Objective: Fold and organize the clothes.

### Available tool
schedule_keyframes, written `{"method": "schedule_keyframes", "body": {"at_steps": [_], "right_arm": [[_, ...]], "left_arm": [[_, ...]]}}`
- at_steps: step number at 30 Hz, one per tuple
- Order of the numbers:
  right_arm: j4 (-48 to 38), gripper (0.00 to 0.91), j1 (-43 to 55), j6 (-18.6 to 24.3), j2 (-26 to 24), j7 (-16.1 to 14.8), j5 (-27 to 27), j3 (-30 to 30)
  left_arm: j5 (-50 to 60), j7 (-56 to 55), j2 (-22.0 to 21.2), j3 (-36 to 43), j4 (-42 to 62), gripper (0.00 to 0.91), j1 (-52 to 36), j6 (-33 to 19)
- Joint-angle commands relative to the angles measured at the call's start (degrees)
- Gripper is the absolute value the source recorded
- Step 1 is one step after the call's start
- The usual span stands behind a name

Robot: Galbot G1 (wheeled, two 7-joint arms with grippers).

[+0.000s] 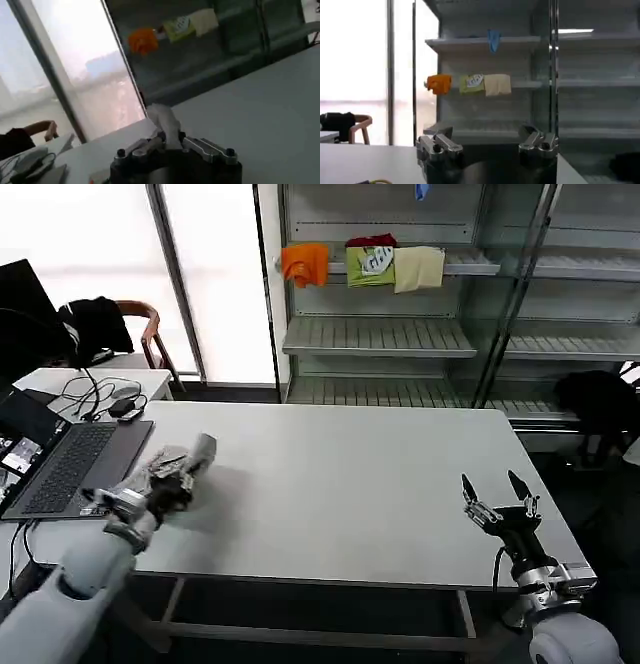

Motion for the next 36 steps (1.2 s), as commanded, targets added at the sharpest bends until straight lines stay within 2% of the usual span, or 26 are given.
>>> {"method": "schedule_keyframes", "body": {"at_steps": [1, 2, 4, 6, 7, 8, 9, 15, 20, 22, 24, 27, 28, 31, 35, 36], "right_arm": [[-0.30, 0.907, -0.15, 0.37, 0.49, -0.07, -0.15, -0.22], [-0.27, 0.907, -0.11, 0.43, 0.57, -0.12, -0.22, -0.37], [-0.34, 0.907, 0.37, 0.37, 0.82, -0.12, -0.34, -0.70], [-0.38, 0.907, 1.02, 0.08, 1.09, -0.09, -0.67, -1.13], [-0.36, 0.907, 1.13, -0.05, 1.19, -0.09, -0.80, -1.29], [-0.28, 0.907, 1.61, -0.41, 1.30, -0.10, -0.95, -1.57], [-0.25, 0.907, 1.78, -0.47, 1.34, -0.10, -1.02, -1.73], [-0.19, 0.907, 4.14, -2.09, 1.74, 0.15, -1.16, -3.16], [-0.18, 0.907, 5.56, -2.97, 2.07, 0.04, -1.69, -4.54], [-0.71, 0.907, 7.99, -3.91, 2.51, 0.00, -2.02, -6.63], [-1.64, 0.907, 10.60, -5.44, 4.26, 0.10, -2.60, -9.58], [-3.86, 0.907, 15.98, -8.33, 7.20, 0.90, -3.03, -16.70], [-4.89, 0.907, 17.63, -9.27, 8.53, 1.26, -3.36, -19.90], [-8.95, 0.907, 25.90, -13.24, 13.31, 4.40, -1.49, -27.90], [-17.44, 0.907, 34.77, -17.68, 20.70, 12.27, 3.28, -38.92], [-17.86, 0.907, 35.47, -17.72, 21.34, 12.53, 3.28, -39.65]], "left_arm": [[7.11, -6.07, -9.82, 13.28, -1.88, 0.020, -3.66, 6.36], [7.08, -7.74, -10.17, 13.99, -1.60, 0.030, -3.93, 6.40], [6.91, -10.57, -11.38, 15.18, -0.27, 0.222, -4.97, 6.34], [5.61, -14.53, -13.53, 17.08, 0.39, 0.363, -6.21, 6.60], [5.26, -16.63, -14.53, 17.99, 0.25, 0.484, -6.91, 6.98], [5.04, -18.25, -15.71, 19.05, -0.07, 0.715, -7.46, 7.07], [4.30, -20.30, -16.94, 20.23, -0.84, 0.907, -8.26, 7.43], [2.92, -29.00, -21.23, 24.70, -0.94, 0.907, -14.98, 7.40], [3.65, -31.00, -20.93, 23.27, -4.18, 0.907, -16.78, 8.57], [4.52, -30.46, -18.99, 19.47, -8.09, 0.907, -15.33, 9.36], [6.17, -25.47, -15.45, 13.67, -12.57, 0.907, -12.17, 11.13], [7.54, -22.47, -8.12, 8.02, -17.58, 0.907, -4.29, 11.41], [7.55, -21.48, -7.15, 4.63, -19.73, 0.907, -0.73, 11.62], [7.46, -13.93, -5.91, -6.06, -22.74, 0.907, 9.18, 10.42], [4.92, -11.99, -8.12, -14.59, -24.84, 0.907, 12.01, 10.24], [4.33, -11.96, -8.27, -15.21, -25.29, 0.907, 12.01, 10.80]]}}
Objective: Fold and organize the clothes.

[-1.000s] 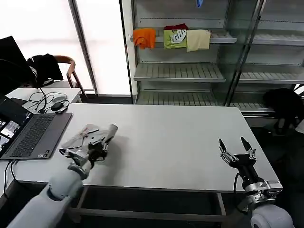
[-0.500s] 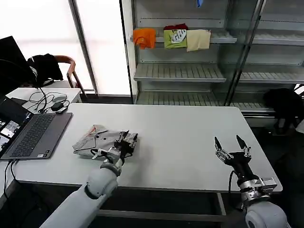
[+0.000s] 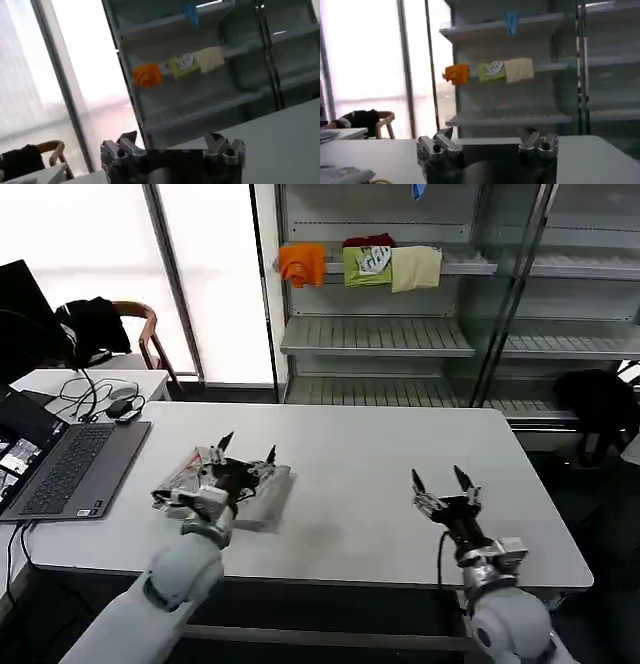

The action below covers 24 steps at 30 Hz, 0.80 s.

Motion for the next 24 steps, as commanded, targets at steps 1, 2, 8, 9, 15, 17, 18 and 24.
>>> {"method": "schedule_keyframes", "body": {"at_steps": [1, 2, 8, 9, 15, 17, 18, 24], "right_arm": [[-16.33, 0.907, 21.75, -9.43, 15.55, 11.46, 4.94, -26.10], [-18.74, 0.907, 22.79, -9.49, 17.43, 12.22, 4.77, -27.70], [-25.14, 0.907, 23.82, -9.63, 25.19, 13.14, 4.29, -29.44], [-25.50, 0.907, 23.78, -9.51, 25.28, 13.21, 4.06, -29.53], [-29.37, 0.907, 24.27, -8.43, 28.01, 13.22, 2.52, -30.21], [-30.52, 0.907, 24.38, -8.35, 29.11, 13.54, 2.41, -30.24], [-30.70, 0.907, 24.37, -8.34, 29.31, 13.58, 2.41, -30.24], [-32.14, 0.877, 24.28, -7.96, 29.97, 13.34, 2.48, -30.02]], "left_arm": [[-1.65, 8.19, 3.14, -24.17, -12.06, 0.907, 15.53, 1.46], [-1.66, 8.31, 3.07, -24.68, -12.07, 0.907, 15.63, 1.23], [-1.52, 8.79, 1.85, -23.48, -11.22, 0.907, 16.51, 1.23], [-1.43, 8.79, 1.62, -23.22, -11.15, 0.907, 16.48, 1.23], [-0.54, 9.50, 0.71, -21.43, -10.33, 0.907, 15.74, 1.27], [-0.21, 9.55, 0.62, -20.98, -10.22, 0.907, 15.55, 1.26], [-0.04, 9.69, 0.61, -20.75, -10.19, 0.907, 15.52, 1.26], [0.27, 10.33, 0.31, -20.39, -9.25, 0.907, 15.58, 1.20]]}}
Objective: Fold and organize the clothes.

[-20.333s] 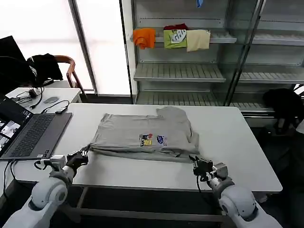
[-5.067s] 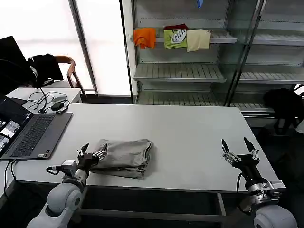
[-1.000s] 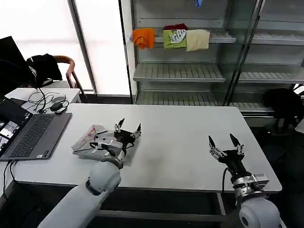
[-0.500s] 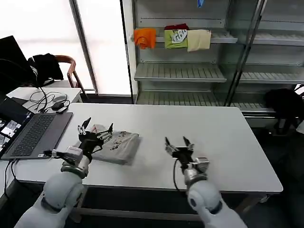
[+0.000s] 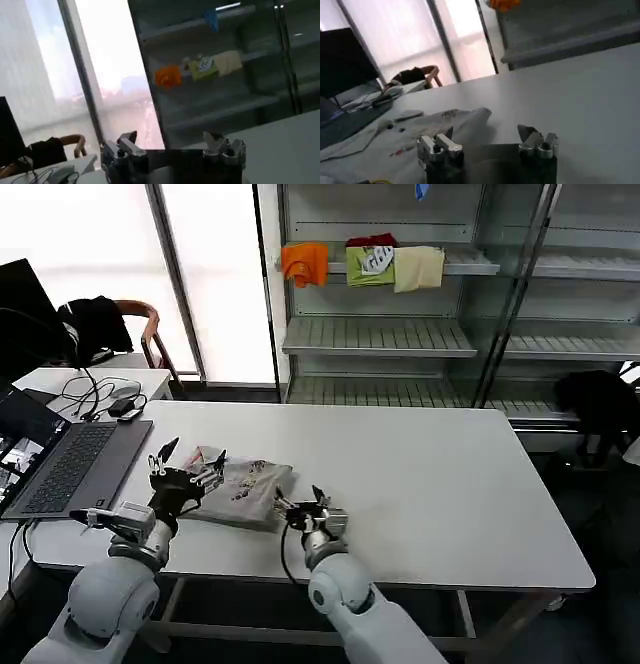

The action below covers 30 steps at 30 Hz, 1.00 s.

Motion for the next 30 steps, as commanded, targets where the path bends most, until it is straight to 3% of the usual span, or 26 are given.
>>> {"method": "schedule_keyframes", "body": {"at_steps": [1, 2, 3, 4, 5, 9, 21, 30], "right_arm": [[-7.30, 0.806, 3.09, -0.51, 5.85, 1.47, 0.20, -3.27], [-7.88, 0.746, 3.10, -0.46, 6.00, 1.48, 0.38, -3.02], [-8.14, 0.584, 3.10, -0.40, 6.06, 1.51, 0.38, -2.92], [-8.44, 0.534, 3.10, -0.22, 6.13, 1.55, 0.34, -2.88], [-8.58, 0.353, 3.01, 0.02, 6.17, 1.66, 0.32, -2.84], [-8.37, 0.000, 2.77, 0.29, 5.92, 1.70, 0.28, -2.88], [-6.38, 0.000, 3.13, 0.86, 5.23, 2.56, 0.03, -2.66], [-0.66, 0.000, 4.50, 0.48, -1.10, 3.12, 0.85, -0.03]], "left_arm": [[0.23, 1.47, -0.07, -1.62, -0.20, 0.907, 1.86, 0.12], [0.23, 1.50, -0.07, -1.53, 0.00, 0.907, 1.75, 0.14], [0.21, 1.50, -0.08, -1.47, 0.00, 0.907, 1.68, 0.15], [0.20, 1.51, -0.09, -1.40, -0.04, 0.907, 1.59, 0.15], [0.20, 1.53, -0.10, -1.26, -0.14, 0.907, 1.48, 0.21], [0.22, 1.70, -0.20, -1.00, -0.23, 0.907, 1.45, 0.28], [-0.03, 1.98, -0.49, -0.92, -0.26, 0.907, 1.76, 0.42], [-0.13, 1.92, -0.85, -0.99, -0.64, 0.907, 2.01, 0.42]]}}
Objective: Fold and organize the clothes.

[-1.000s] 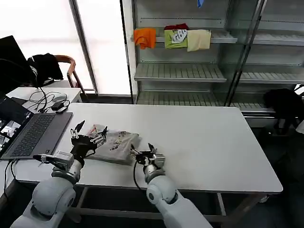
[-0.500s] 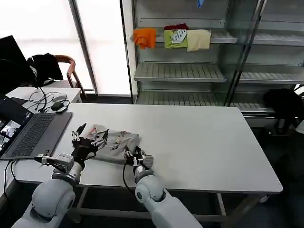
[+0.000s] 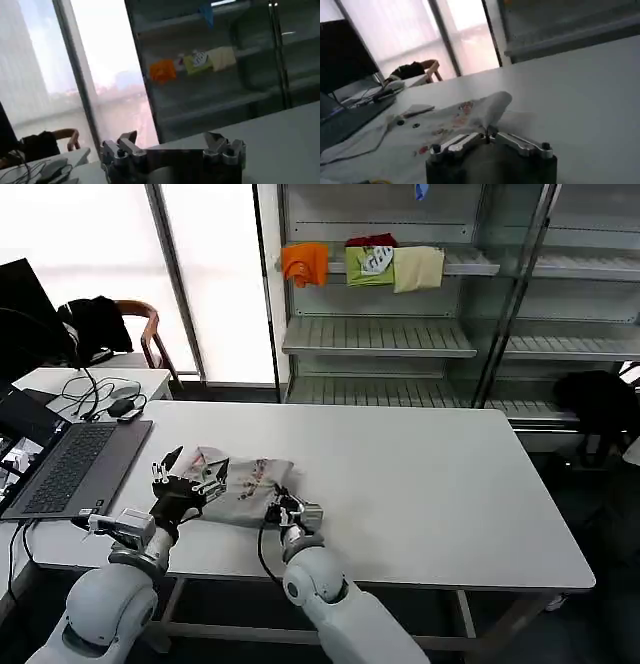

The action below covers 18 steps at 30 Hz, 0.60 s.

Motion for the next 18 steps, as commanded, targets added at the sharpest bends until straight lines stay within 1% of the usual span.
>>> {"method": "schedule_keyframes", "body": {"at_steps": [1, 3, 5, 10, 11, 12, 13, 15, 16, 17, 18], "right_arm": [[4.51, 0.000, 1.21, -0.26, -5.62, 0.32, 0.80, 2.37], [4.62, 0.000, 1.35, -0.21, -7.80, 0.22, 1.20, 3.65], [4.87, 0.000, 1.15, -0.06, -9.18, -0.26, 1.23, 4.76], [5.81, 0.000, 0.18, 0.14, -14.56, -1.68, 1.69, 7.42], [5.93, 0.000, 0.07, 0.12, -14.95, -1.77, 1.67, 7.63], [6.10, 0.292, -0.08, 0.06, -15.58, -2.22, 1.58, 8.21], [6.19, 0.383, -0.12, 0.12, -16.37, -3.15, 1.18, 8.66], [5.67, 0.383, -0.02, 0.85, -17.15, -3.98, -0.04, 9.24], [5.22, 0.544, 0.12, 1.13, -17.61, -4.67, -0.61, 9.58], [5.08, 0.907, 0.12, 1.12, -17.93, -5.45, -0.76, 9.91], [5.10, 0.907, 0.00, 1.00, -18.51, -6.94, -1.45, 10.36]], "left_arm": [[0.00, 0.05, -0.19, -0.08, -0.18, 0.907, 0.15, 0.00], [-0.03, 0.03, -0.29, -0.03, -0.34, 0.907, 0.22, 0.02], [-0.09, 0.00, -0.31, 0.08, -0.49, 0.907, 0.26, 0.03], [-0.09, -0.10, -0.67, 0.78, -0.79, 0.907, 0.15, 0.20], [-0.09, -0.09, -0.76, 0.97, -0.85, 0.907, 0.14, 0.21], [-0.08, -0.12, -0.82, 1.07, -0.86, 0.907, 0.11, 0.22], [-0.05, -0.17, -0.96, 1.29, -0.80, 0.907, 0.05, 0.29], [-0.01, -0.16, -1.10, 1.47, -0.72, 0.907, -0.01, 0.25], [0.00, -0.17, -1.19, 1.63, -0.71, 0.907, -0.04, 0.24], [-0.01, -0.18, -1.26, 1.67, -0.72, 0.907, -0.03, 0.20], [-0.03, -0.20, -1.33, 1.72, -0.72, 0.907, 0.03, 0.15]]}}
